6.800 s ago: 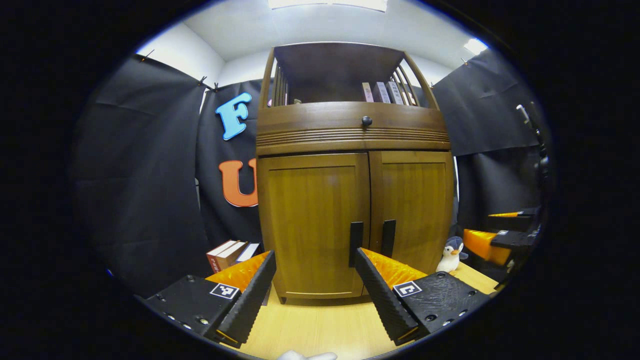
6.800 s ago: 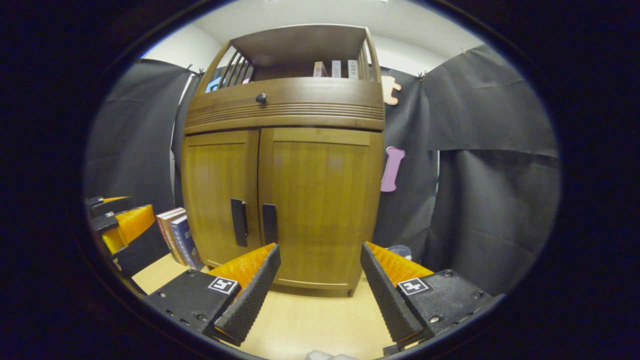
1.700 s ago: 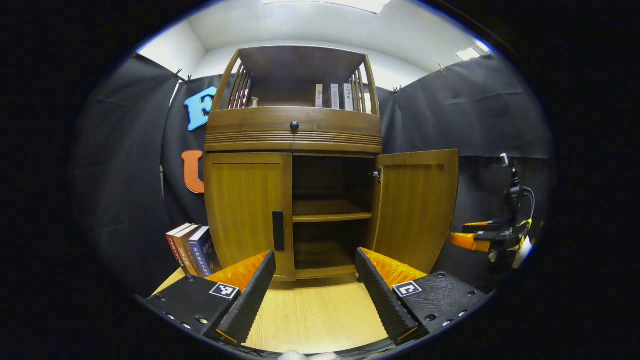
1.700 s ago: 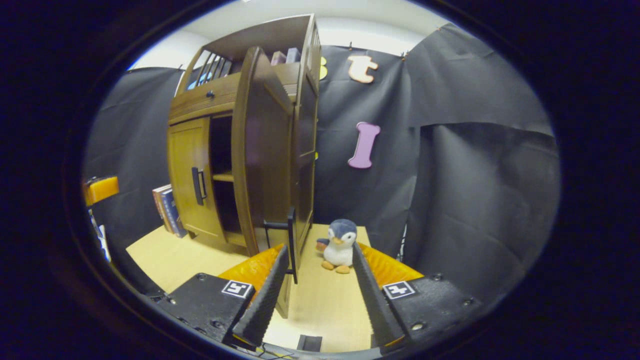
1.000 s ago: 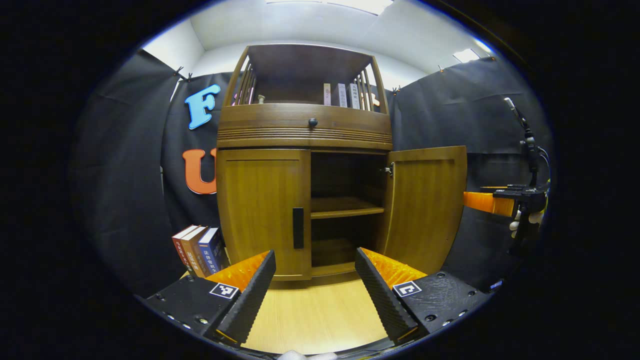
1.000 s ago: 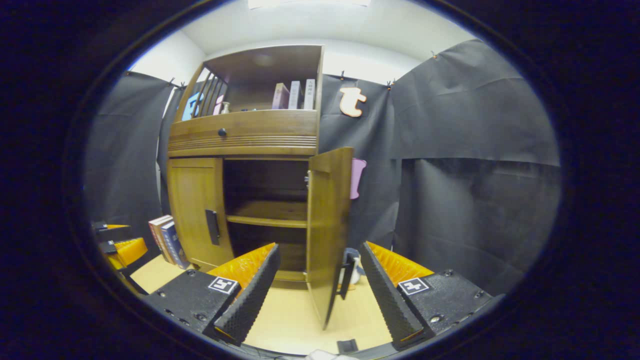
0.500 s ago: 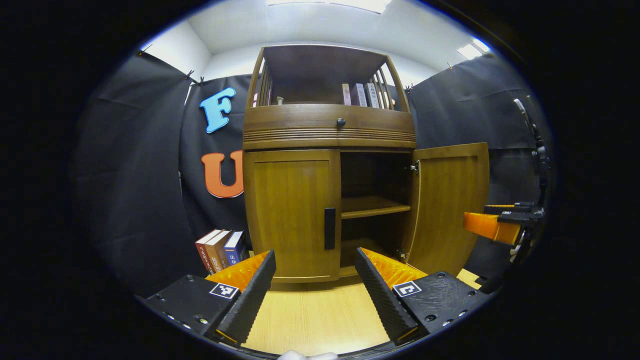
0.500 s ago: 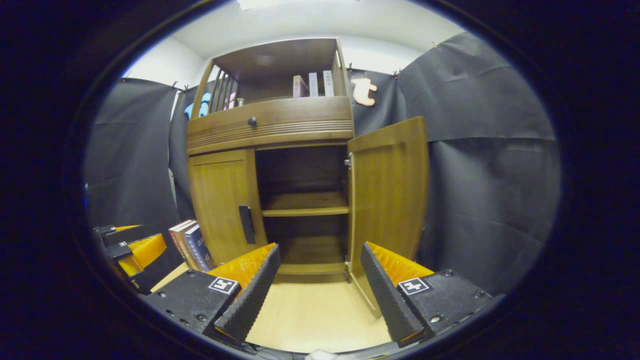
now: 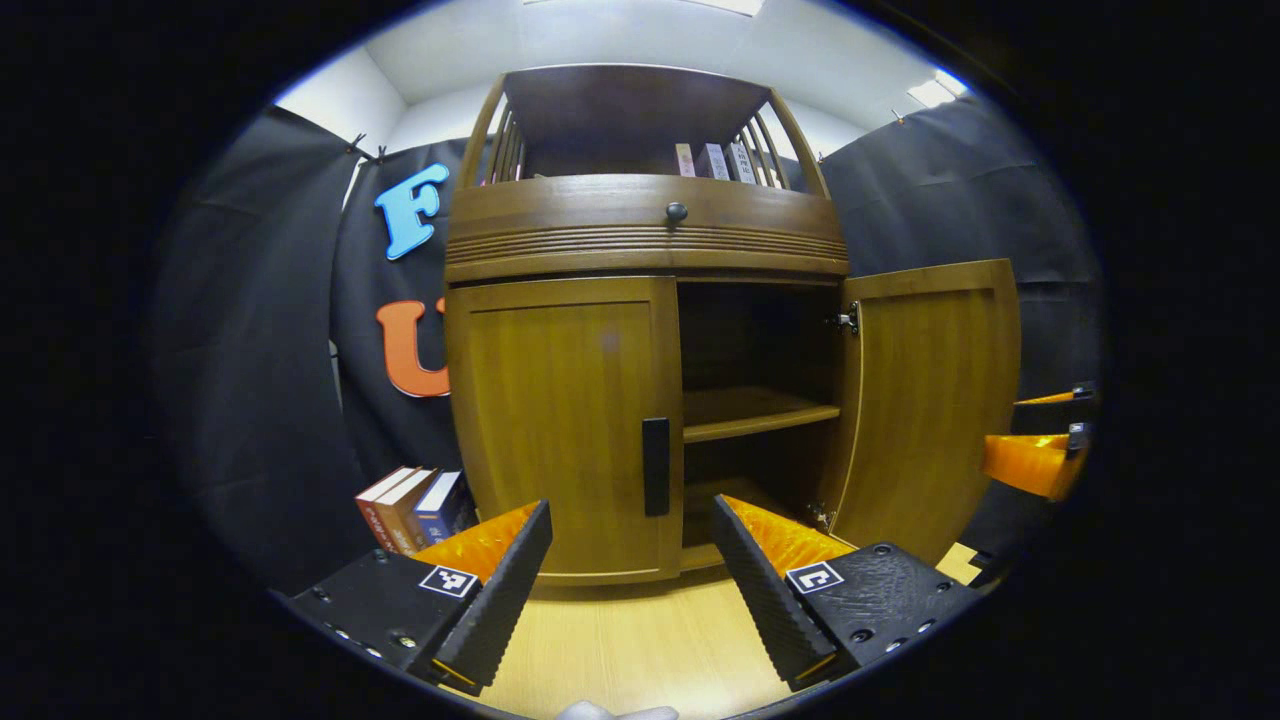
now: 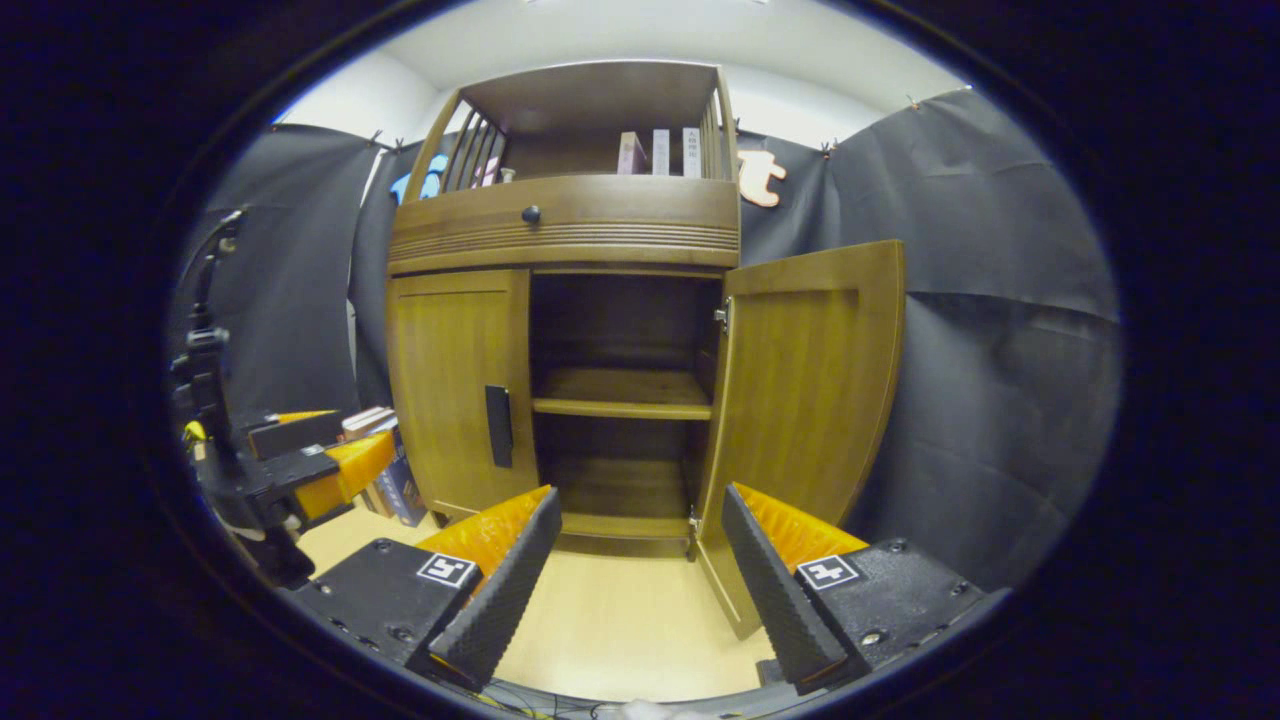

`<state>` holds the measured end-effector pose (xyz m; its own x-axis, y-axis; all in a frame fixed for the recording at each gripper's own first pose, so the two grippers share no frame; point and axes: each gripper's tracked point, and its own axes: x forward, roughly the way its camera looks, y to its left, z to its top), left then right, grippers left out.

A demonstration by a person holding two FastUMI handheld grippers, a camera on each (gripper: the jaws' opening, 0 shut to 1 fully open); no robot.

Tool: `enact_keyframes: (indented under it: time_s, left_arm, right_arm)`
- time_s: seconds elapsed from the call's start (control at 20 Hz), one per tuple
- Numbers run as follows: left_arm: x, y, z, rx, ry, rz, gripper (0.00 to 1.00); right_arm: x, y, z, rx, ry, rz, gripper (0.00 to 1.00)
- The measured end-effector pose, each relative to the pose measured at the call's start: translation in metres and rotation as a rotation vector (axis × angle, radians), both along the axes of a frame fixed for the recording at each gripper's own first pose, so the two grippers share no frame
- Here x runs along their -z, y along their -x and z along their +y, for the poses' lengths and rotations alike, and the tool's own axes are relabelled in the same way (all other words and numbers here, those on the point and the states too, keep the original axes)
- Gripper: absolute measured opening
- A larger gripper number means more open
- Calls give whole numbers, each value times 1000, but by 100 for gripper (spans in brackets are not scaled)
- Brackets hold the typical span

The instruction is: Open the right door of the double-door shoe cabinet with the right hand, and open the left door with the left hand.

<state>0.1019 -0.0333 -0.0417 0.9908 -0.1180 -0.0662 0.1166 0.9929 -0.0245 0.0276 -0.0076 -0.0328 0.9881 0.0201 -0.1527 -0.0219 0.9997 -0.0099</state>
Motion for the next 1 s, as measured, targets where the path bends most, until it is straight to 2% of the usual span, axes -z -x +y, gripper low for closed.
enact_keyframes:
  time_s: [0.2,0.25,0.3,0.55,0.7,0.75,0.8,0.85,0.9,1.0]
  left_arm:
    - [2,-58,-24,26,8,-19,96]
    - [4,-75,-28,22,5,-22,100]
    - [4,-90,-29,12,-9,-34,96]
    - [39,-159,-33,-30,-17,8,96]
    - [52,-184,-27,-69,-26,31,95]
    - [55,-190,-26,-73,-27,29,100]
    - [57,-196,-26,-65,-24,26,96]
    - [56,-201,-26,-61,-26,9,71]
    - [56,-202,-28,-50,-28,-2,62]
    - [55,-203,-37,-24,-16,-13,59]
  right_arm:
    - [1,4,-13,21,15,27,100]
    - [0,4,-15,21,23,30,100]
    - [0,4,-16,19,34,35,100]
    - [4,0,-31,44,60,75,100]
    - [4,-4,-36,45,82,87,100]
    - [3,-6,-37,44,84,89,100]
    - [5,-6,-38,45,85,93,100]
    - [7,-8,-38,44,85,98,99]
    - [10,-9,-36,40,83,106,100]
    - [14,-9,-31,27,82,118,100]
